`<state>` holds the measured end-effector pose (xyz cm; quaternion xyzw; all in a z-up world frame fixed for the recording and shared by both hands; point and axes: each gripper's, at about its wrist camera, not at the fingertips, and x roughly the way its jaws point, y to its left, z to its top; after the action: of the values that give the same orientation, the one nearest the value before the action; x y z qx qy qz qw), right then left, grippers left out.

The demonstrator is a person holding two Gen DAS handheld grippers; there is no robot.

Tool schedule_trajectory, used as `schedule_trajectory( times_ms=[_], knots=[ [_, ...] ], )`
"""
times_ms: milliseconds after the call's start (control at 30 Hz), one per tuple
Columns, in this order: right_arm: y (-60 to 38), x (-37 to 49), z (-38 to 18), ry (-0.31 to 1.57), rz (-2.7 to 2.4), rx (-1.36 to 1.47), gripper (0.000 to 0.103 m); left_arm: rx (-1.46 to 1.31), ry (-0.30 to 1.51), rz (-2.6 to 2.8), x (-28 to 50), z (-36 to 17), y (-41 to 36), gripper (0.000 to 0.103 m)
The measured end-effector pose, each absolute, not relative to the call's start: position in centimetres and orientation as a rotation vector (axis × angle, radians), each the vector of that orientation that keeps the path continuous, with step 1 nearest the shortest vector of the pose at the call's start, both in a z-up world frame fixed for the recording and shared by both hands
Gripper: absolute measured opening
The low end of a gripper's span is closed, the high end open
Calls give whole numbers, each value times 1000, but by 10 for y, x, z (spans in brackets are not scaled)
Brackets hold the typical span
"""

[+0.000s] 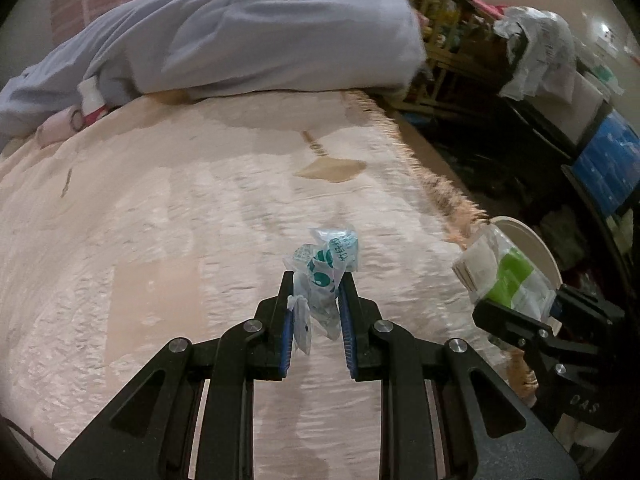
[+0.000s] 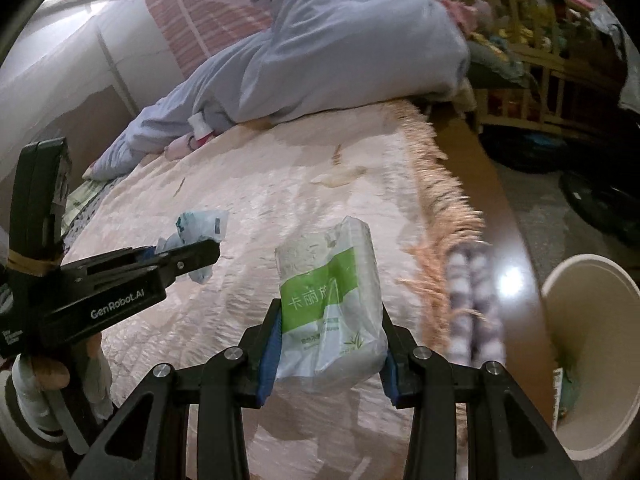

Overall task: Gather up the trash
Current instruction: 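Carry the wipe pack and plastic bag over the white bucket with both grippers, then open both grippers to drop the wipe pack and bag into the bucket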

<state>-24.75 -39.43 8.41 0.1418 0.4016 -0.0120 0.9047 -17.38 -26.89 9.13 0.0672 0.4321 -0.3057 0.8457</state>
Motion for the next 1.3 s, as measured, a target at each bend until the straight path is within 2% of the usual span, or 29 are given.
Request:
schedule_trajectory(
  times_ms=[800,1167,1233,1300],
  knots=[
    [-501,-334,93,778,-282,387,40,257,894,-877,-229,98,-404,18],
    [-580,-370,66,818,-490,479,40,235,953,-1064,-248,90,-479,19],
    [-594,-376,60,816,-518,507,40,213,964,-1100,-248,89,-492,21],
    [-603,-380,56,810,-542,524,43,197,971,-1127,-248,86,-500,29]
  ],
)
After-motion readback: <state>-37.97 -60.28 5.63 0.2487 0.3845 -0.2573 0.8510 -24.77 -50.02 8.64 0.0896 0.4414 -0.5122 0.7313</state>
